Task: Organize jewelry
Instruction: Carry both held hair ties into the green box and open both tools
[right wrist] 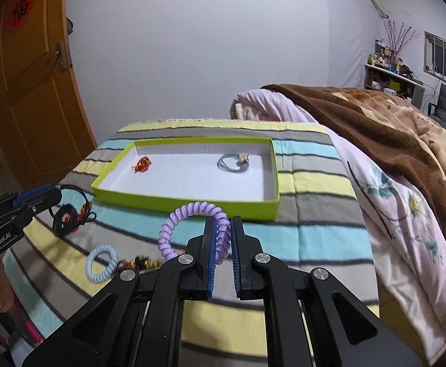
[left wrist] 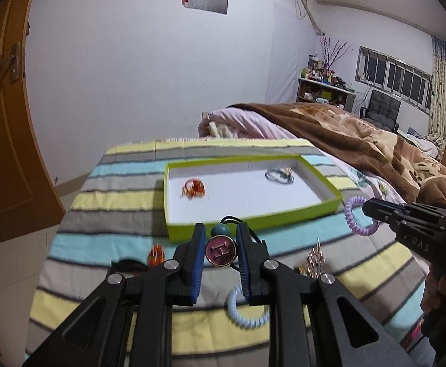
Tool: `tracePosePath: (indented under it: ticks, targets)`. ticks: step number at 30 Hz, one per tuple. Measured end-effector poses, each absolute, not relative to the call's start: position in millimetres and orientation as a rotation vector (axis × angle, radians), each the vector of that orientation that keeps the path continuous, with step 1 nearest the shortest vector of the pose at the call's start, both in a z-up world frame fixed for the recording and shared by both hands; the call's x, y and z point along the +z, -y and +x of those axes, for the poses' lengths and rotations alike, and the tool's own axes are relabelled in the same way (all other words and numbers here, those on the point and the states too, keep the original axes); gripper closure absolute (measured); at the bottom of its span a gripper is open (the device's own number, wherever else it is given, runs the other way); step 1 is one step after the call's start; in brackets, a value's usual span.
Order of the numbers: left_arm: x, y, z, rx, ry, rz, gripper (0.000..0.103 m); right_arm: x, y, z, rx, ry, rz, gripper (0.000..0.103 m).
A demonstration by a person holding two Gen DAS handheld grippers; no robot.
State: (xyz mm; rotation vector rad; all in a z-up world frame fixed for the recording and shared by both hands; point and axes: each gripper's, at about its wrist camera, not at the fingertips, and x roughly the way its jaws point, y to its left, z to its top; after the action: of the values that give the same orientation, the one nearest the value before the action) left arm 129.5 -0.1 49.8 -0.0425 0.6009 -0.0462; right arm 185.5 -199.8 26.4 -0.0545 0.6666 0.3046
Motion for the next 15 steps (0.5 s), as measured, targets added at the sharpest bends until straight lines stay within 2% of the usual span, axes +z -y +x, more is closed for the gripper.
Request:
tracePosePath:
  ticks: [15]
  targets:
    - [41,-16,214,-0.028,-0.622,-0.065,0.082,25,184,266,0.286,-0.659,-0.101,0.094]
